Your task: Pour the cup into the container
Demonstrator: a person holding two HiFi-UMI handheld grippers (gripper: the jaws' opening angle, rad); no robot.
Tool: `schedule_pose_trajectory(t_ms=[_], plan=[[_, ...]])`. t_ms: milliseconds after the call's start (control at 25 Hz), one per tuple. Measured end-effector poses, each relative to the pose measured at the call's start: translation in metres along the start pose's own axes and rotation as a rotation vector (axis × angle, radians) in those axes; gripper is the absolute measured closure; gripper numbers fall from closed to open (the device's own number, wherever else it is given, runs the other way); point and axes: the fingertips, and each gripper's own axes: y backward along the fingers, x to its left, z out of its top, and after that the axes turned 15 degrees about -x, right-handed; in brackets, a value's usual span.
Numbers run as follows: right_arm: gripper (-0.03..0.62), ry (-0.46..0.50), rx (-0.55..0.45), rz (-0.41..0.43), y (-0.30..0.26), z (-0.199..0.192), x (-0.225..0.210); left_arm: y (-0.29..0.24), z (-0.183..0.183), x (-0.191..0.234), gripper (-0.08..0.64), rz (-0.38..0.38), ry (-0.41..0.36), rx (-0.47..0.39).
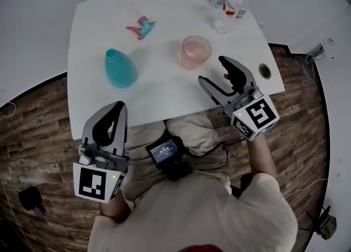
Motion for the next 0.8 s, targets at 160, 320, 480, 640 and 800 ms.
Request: schedule_pose_trajectory(t_ms=[160, 320, 480, 640, 800], plan=[[0.296, -0.001, 0.032, -0.001, -0.004, -0.009, -0.005, 0.002, 0.0, 0.003, 0.548, -0.002, 0.006, 0.0], [0.287, -0.015, 0.042, 0.014, -0.01, -0.015, -0.008, 0.004, -0.003, 0.005, 0.548, -0.006, 0.012, 0.011], [0.278, -0.027, 0.038, 0.024, -0.015, -0.018, -0.015, 0.007, -0.007, 0.007, 0.548, -0.008, 0.015, 0.02], [0.256, -0.036, 0.053, 0.061, -0.02, -0.023, -0.019, 0.009, -0.008, 0.01, 0.548, -0.004, 0.022, 0.021], [0.225, -0.051, 0.076, 0.121, -0.025, -0.028, -0.02, 0.01, -0.011, 0.011, 0.548, -0.002, 0.031, 0.027]])
